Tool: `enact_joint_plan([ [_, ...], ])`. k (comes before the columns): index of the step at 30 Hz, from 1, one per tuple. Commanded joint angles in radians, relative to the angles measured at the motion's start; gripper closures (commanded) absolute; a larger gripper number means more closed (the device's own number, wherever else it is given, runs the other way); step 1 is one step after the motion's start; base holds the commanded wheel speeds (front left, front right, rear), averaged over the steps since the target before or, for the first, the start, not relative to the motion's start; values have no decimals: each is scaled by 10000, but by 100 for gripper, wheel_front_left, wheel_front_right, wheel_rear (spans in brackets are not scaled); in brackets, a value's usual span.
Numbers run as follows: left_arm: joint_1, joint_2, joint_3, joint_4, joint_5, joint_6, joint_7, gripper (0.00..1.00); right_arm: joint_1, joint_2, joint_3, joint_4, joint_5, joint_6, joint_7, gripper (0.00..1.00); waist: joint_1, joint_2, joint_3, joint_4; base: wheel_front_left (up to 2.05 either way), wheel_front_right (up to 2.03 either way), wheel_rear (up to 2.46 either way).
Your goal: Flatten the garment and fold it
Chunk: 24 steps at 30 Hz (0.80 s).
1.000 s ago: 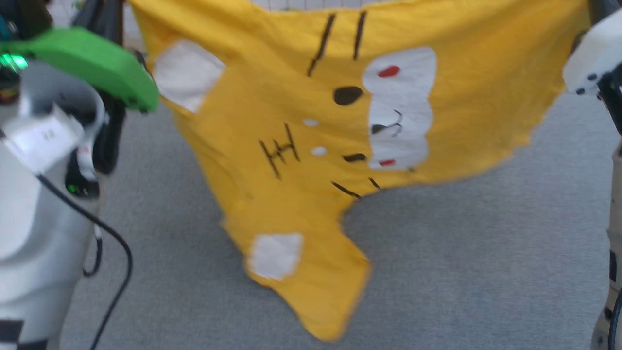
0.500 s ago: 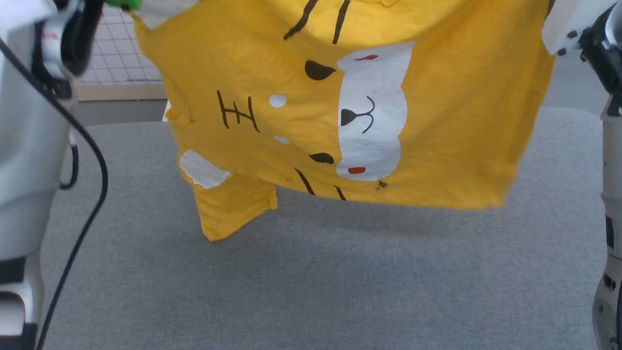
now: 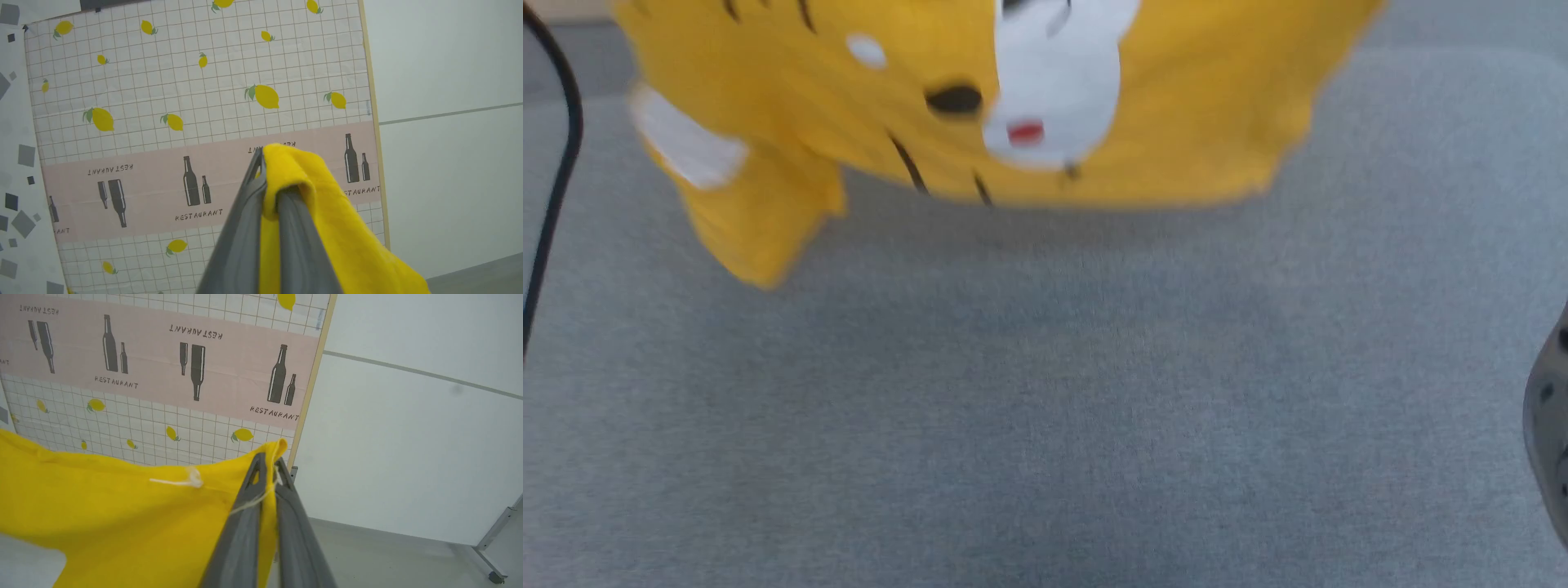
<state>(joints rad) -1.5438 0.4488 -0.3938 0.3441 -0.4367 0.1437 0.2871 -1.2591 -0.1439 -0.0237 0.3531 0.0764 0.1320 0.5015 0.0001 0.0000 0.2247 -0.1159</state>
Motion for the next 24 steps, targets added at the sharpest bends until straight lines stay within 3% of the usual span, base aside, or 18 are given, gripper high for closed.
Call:
enact_joint_plan([
  [1,-535,-203,-59,243,224,-96,-280,100,-540,94,-143,261,-228,-13,-300,100,-1,0,1914,-437,0,0,0],
  [12,-2605,-505,-163,1903,787,-362,-2228,100,-2821,-48,-601,1802,-1689,-13,-2356,100,-1,0,3605,56,0,0,0],
  [19,-2417,-491,-357,2349,789,-885,-3438,100,-2950,-165,-689,2517,-2243,-13,-3435,100,-1,0,4382,485,0,0,0],
  [24,-1561,-162,-342,2405,705,-1003,-4117,100,-2502,-299,-345,3017,-2165,-13,-4099,100,-1,0,4620,646,0,0,0],
])
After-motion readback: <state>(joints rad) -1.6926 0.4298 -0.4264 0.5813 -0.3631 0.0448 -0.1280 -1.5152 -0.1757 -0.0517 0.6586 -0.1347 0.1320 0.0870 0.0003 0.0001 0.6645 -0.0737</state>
